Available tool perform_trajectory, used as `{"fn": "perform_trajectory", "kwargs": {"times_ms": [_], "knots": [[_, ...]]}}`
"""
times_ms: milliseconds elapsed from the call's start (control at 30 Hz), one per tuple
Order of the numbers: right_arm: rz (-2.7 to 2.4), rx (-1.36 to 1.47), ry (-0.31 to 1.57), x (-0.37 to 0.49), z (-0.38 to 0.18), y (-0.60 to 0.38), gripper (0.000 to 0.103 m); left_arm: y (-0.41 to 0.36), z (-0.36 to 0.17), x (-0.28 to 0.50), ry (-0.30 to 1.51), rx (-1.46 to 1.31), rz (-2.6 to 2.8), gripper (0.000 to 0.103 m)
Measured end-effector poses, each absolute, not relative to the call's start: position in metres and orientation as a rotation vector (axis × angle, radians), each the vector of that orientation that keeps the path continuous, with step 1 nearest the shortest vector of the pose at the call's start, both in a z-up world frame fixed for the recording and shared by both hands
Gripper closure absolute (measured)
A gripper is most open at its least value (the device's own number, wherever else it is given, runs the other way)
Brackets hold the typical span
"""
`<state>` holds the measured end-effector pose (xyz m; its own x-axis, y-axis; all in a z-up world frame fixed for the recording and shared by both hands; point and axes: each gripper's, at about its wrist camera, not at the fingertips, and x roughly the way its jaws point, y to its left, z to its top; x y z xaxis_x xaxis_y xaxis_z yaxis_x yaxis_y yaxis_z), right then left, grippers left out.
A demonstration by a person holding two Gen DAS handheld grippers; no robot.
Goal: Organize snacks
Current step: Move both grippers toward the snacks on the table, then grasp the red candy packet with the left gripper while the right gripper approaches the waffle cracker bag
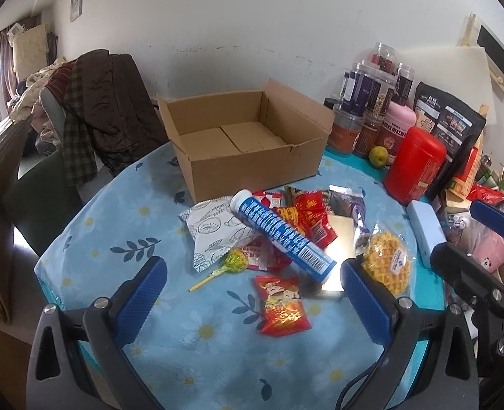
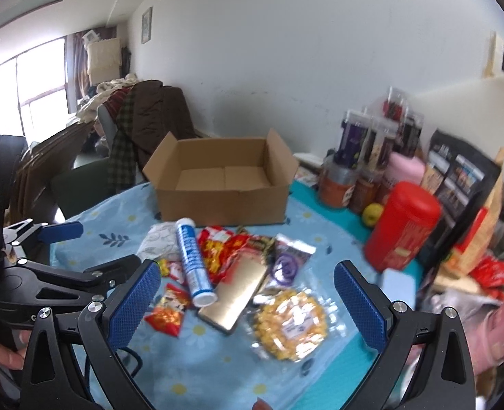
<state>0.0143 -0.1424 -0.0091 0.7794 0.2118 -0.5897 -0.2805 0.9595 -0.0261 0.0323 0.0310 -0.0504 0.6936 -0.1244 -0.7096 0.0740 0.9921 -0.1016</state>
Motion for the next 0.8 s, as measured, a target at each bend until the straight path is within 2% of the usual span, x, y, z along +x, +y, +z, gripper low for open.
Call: {"fn": "perform_trajectory", "kwargs": {"times_ms": [633,800], "knots": [[0.234,-0.01,0.783,0.036,-0.09,-0.159,0.0,0.015,-0.121,0.057,0.941,-0.056,-0.249,0.0],[0.187,-0.011,0.802,0.039,-0.101,-0.176,0.0,0.001,-0.136,0.067,0.992,-0.014,-0.229,0.005]]}}
